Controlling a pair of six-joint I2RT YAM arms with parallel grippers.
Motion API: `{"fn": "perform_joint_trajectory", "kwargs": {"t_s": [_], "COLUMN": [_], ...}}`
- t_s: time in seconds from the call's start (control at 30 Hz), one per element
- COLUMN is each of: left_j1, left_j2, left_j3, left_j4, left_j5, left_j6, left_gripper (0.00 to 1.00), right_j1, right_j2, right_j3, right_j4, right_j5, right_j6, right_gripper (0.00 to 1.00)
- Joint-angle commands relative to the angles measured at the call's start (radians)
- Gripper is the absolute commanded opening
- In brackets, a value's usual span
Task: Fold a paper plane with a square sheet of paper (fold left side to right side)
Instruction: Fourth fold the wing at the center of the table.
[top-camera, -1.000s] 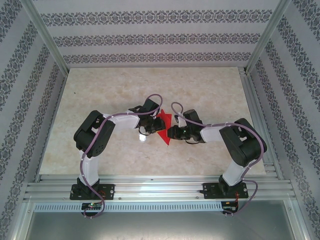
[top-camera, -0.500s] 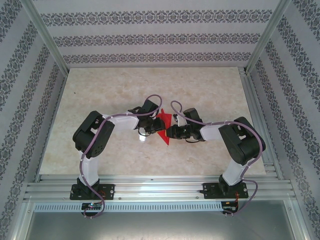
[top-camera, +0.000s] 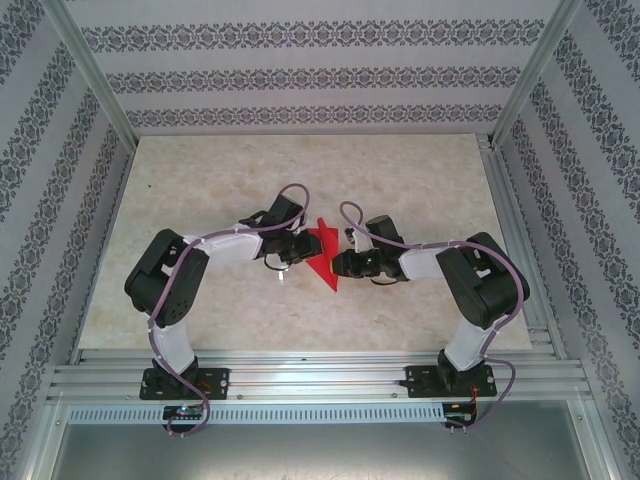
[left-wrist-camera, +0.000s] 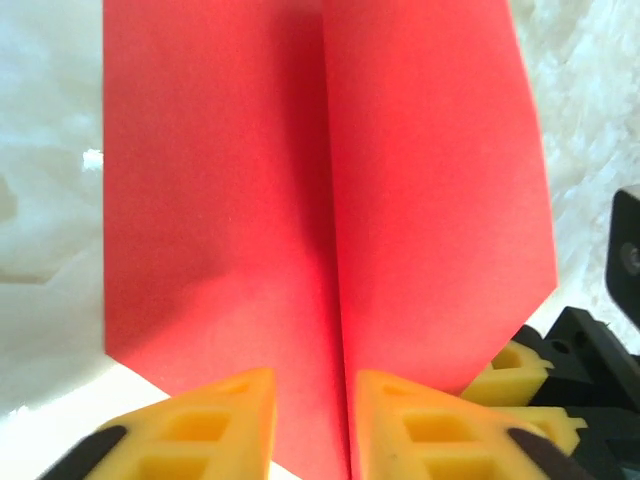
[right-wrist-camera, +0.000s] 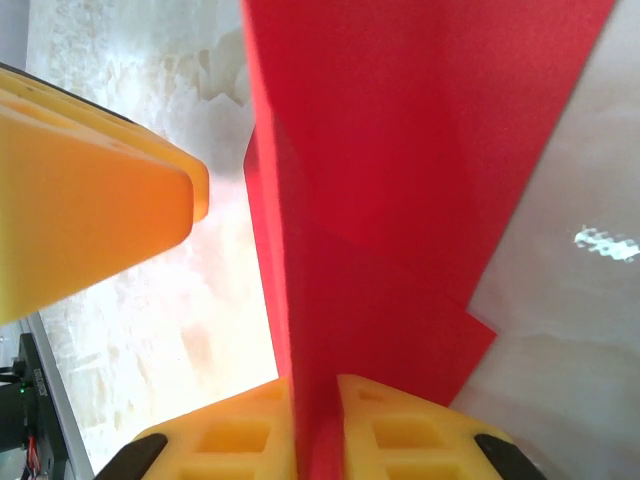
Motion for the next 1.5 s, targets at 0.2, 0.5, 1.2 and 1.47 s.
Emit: {"fn": "perform_joint_trajectory", "kwargs": {"t_s": [0.2,0.5,1.2,1.47], "left_j1": [0.025,0.027,0.024,0.029], "left_j2": [0.115,0.158,0.177,0.108], "left_j3": [0.069,0.041,0.032,0.035], "left_j4": [-0.027,-0.011,-0.017,-0.052], "left_j5": [-0.011,-0.011,-0.017,-0.017], "left_j6": [0.03,0.031,0.033,0.059], "left_gripper": [0.05,0.03,0.03,0.06], "right_j1": [0.005,0.016,-0.041,-0.042], "right_j2": [0.026,0.062,0.151,0.162], "right_j3": [0.036,0.06,0.044,0.038], "right_j4": [0.009,0.044,0.112,0.077], "right_j5": [-0.025,-0.067,-0.166,-0.148], "right_j6": [-0.02,0.005,0.058,0.038], "right_gripper": [0.16,0.16,0.13,0.13]}}
